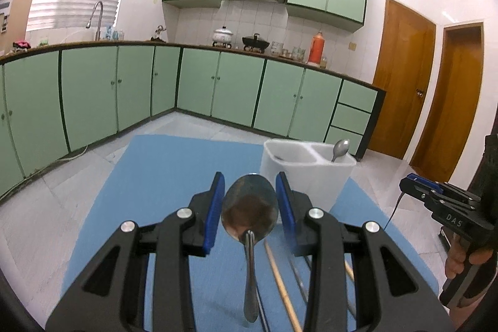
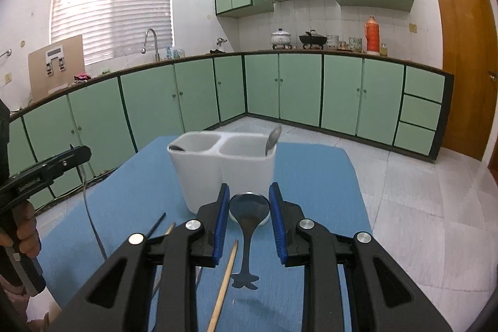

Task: Organize utensils
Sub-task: 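Lower both spoons into the white holder and open the left tool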

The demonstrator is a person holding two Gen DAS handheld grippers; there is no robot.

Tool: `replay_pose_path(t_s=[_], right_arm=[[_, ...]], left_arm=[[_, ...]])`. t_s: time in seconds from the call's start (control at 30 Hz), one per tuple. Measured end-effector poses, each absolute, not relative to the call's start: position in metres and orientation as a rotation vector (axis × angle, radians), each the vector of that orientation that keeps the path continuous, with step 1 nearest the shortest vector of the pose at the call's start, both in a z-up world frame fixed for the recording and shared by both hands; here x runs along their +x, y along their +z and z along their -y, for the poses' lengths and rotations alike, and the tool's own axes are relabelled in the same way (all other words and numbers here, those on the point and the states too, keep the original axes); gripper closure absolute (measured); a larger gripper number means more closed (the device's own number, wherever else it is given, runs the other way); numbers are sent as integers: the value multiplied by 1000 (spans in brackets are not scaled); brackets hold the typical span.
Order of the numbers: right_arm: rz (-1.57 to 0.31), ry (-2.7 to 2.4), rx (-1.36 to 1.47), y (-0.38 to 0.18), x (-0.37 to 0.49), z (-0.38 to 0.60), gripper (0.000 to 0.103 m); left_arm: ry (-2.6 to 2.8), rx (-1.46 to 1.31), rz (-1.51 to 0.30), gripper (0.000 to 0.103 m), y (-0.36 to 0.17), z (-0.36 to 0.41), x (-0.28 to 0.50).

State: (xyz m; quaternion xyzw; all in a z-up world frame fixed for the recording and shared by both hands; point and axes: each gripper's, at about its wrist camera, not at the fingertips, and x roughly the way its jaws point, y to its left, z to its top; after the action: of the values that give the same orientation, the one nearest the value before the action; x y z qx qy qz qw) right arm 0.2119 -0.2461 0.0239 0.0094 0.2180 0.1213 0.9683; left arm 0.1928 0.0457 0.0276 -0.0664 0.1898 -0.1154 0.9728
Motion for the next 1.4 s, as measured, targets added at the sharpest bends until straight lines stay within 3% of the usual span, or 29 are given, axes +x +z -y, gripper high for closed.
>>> replay_pose_path(t_s=[0.7, 1.03, 1.4], right_arm=[[-271, 284, 11, 120, 284, 237, 77], [-324, 256, 27, 84, 343, 234, 77], [-397, 262, 41, 39, 353, 230, 77]], left_arm=[[-348, -139, -137, 70, 141, 21, 275], [-320, -131, -171, 70, 100, 41, 343], [-302, -124, -296, 70, 49, 33, 364]])
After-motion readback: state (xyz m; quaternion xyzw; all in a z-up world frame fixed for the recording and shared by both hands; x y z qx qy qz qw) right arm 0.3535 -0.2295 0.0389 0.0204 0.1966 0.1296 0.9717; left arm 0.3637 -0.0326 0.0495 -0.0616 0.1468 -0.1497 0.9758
